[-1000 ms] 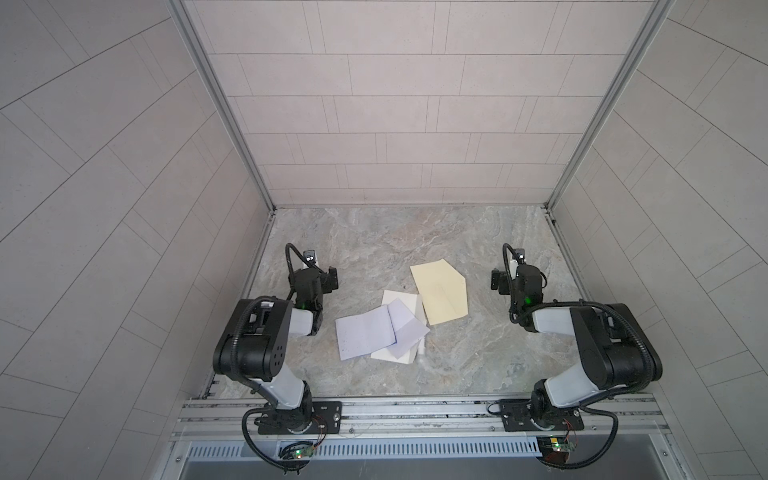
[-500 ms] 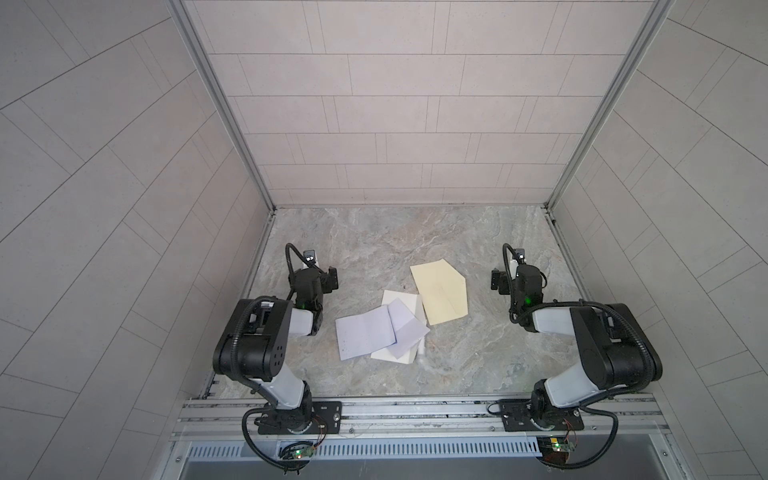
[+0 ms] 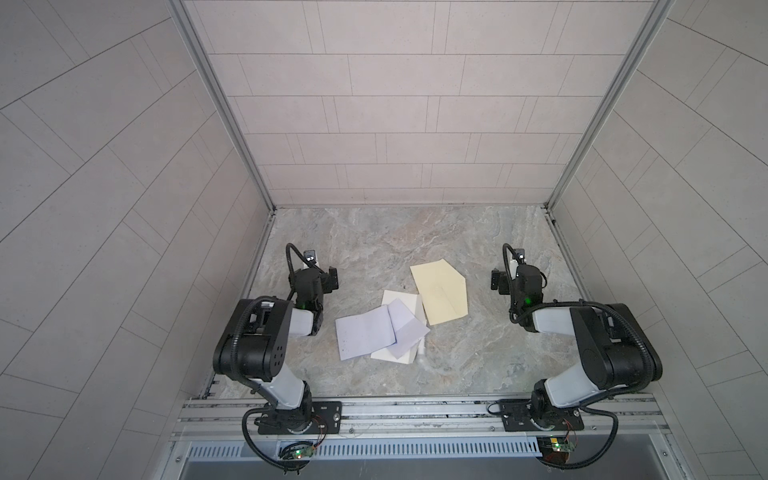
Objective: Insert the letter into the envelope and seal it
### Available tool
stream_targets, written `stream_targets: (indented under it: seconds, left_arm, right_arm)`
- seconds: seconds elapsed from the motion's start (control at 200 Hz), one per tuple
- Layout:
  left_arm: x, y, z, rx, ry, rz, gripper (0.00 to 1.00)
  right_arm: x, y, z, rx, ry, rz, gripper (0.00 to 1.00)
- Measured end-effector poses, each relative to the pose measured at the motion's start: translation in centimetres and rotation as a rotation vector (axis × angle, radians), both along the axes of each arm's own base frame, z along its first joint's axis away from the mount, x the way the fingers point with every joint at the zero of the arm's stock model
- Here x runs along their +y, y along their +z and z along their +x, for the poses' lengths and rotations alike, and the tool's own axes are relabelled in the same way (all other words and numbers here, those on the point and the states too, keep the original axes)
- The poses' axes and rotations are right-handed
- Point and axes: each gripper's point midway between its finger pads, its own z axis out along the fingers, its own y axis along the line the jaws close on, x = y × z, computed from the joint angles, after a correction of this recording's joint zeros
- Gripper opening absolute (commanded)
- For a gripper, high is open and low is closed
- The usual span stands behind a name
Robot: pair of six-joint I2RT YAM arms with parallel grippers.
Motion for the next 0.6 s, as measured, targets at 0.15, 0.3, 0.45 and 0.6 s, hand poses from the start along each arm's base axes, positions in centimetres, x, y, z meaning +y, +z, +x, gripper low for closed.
stream_targets:
  seconds: [0.15,0.3,0.45,0.6]
  left_arm:
    - [-0.2,-0.1,-0.1,0.004,0.000,0.004,1.00]
    - [-0.2,0.0,-0.1,0.002,0.000,0.005,1.00]
    - [-0.5,0.1,-0.3,0.019,-0.018,0.012,1.00]
    - [-2.8,2.4,-0.3,0.025,-0.069,0.086,1.00]
  right_arm:
    - [-0.1,0.0,0.0,-0.001,0.000,0.003,1.00]
    - [-0.8,0.7,-0.4,0.044,-0.049,-0.003,0.92]
    - [-0.8,7.6,1.6,0.028,-0.130,0.075,0.89]
    - [6.9,11.0,-0.5,0.020,0.020,0.165,0.89]
